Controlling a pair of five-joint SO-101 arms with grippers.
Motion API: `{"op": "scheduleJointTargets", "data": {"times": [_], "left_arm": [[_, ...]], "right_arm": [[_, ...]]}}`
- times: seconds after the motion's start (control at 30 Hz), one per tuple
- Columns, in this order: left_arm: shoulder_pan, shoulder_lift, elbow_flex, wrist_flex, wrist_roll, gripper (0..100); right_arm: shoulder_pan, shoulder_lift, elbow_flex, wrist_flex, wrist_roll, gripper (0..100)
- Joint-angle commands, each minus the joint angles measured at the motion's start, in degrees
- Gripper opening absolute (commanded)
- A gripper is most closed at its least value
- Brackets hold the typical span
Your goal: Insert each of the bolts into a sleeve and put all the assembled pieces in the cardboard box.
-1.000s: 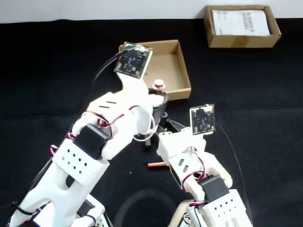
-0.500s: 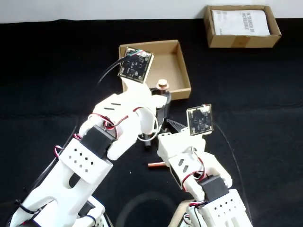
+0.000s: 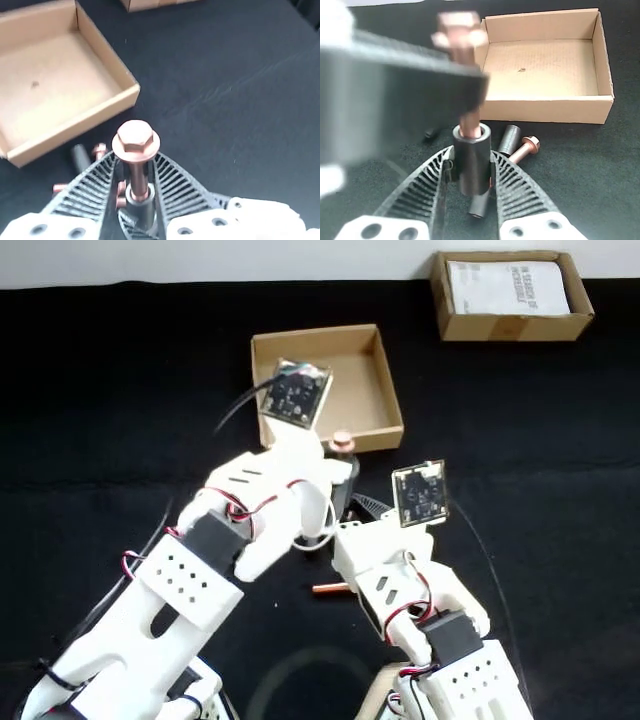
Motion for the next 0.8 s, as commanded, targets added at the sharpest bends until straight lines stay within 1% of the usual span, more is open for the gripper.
{"op": "scheduleJointTargets", "data": {"times": [0.0,0.17,0.23,0.3,0.33,0.47,0.53,0.6,0.7,0.77], "left_arm": [[0.0,-0.1,1.0,-1.6,-0.4,1],[0.0,-0.2,2.0,-1.2,-0.5,1],[0.0,-0.6,1.9,-1.0,-2.9,1],[0.0,-0.6,1.2,1.8,-5.2,4],[0.0,-0.7,0.6,4.0,-5.5,7],[0.0,-0.6,-3.4,17.9,-5.4,23],[0.0,-0.6,-3.9,23.6,-5.4,29],[0.0,-0.6,-3.9,27.5,-5.4,32],[0.0,-1.0,-4.2,31.8,-5.4,31],[0.1,-3.6,-5.1,35.1,-5.4,31]], "right_arm": [[0.8,-0.4,-1.0,-0.1,3.3,0.8],[0.9,-0.4,-1.0,-0.1,4.3,0.8],[0.9,-0.3,-0.9,-0.1,4.3,0.8],[0.9,-0.3,-0.9,-0.1,4.3,0.8],[1.0,-0.3,-1.0,-0.1,4.3,0.8],[1.0,-0.2,-1.0,-0.1,4.3,0.8],[1.0,-0.2,-1.0,-0.1,4.3,0.8],[1.1,-0.2,-1.1,-0.1,4.3,0.8],[2.3,-0.1,-1.1,-0.1,4.3,0.8],[3.8,0.0,-1.1,0.1,5.0,0.8]]}}
